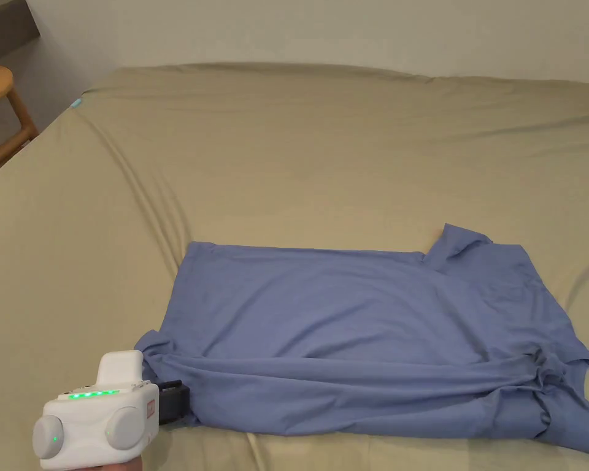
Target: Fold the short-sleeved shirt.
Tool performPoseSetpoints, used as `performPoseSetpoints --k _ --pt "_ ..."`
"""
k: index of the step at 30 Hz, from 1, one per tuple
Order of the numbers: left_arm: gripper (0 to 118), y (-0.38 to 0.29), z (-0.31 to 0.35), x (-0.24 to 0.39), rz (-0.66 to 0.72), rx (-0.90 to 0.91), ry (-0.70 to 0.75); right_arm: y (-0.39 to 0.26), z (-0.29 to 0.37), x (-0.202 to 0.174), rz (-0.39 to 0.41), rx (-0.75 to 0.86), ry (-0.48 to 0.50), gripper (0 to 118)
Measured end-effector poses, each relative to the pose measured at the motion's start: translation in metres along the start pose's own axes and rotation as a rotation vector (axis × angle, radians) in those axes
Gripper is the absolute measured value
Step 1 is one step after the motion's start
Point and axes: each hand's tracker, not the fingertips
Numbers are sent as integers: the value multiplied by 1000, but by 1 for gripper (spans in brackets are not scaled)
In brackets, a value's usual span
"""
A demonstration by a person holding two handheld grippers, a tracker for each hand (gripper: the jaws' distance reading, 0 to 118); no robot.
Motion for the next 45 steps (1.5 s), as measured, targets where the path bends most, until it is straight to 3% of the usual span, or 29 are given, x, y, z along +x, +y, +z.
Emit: performPoseSetpoints --k 5,7,9,11,15,16,20,21,28,29,31,32,33,35,36,37,39,45 --pt "98 2 5 13 -44 9 -49 -2 -5 8 -18 -35 -8 0" --pt "73 2 9 18 -59 29 -92 -1 -8 9 -32 -45 -6 0" --pt "36 3 12 25 -53 31 -136 -1 -14 10 -47 -59 -1 0" --pt "13 1 21 32 -72 58 -110 -5 -24 13 -74 -96 13 0" --pt "10 -4 42 37 -122 153 -74 -26 -52 23 -129 -222 29 1" --pt "10 -4 52 37 -119 190 -70 -35 -61 25 -126 -271 20 10" --pt "10 0 81 33 -140 299 -85 -76 -104 31 -157 -473 80 106" --pt "10 1 84 35 -148 305 -84 -83 -111 30 -170 -509 94 112" --pt "10 5 89 40 -172 294 -63 -133 -177 24 -213 -756 49 111" --pt "9 4 87 40 -170 282 -61 -134 -179 20 -212 -771 50 105" --pt "10 4 82 39 -170 273 -58 -132 -177 14 -210 -746 78 88" --pt "10 3 81 39 -171 268 -58 -127 -175 9 -202 -728 93 67" --pt "10 3 80 40 -175 267 -55 -124 -175 5 -184 -720 102 56" --pt "10 4 78 39 -181 261 -51 -119 -173 -3 -182 -702 157 42" --pt "10 5 78 39 -181 260 -51 -117 -173 -7 -181 -699 159 23" --pt "10 6 78 40 -181 260 -50 -116 -175 -12 -124 -701 128 18" --pt "10 10 81 39 -179 263 -53 -117 -176 -13 -76 -701 134 16" --pt "10 23 107 35 -191 298 -59 -95 -148 17 -145 -656 136 13"
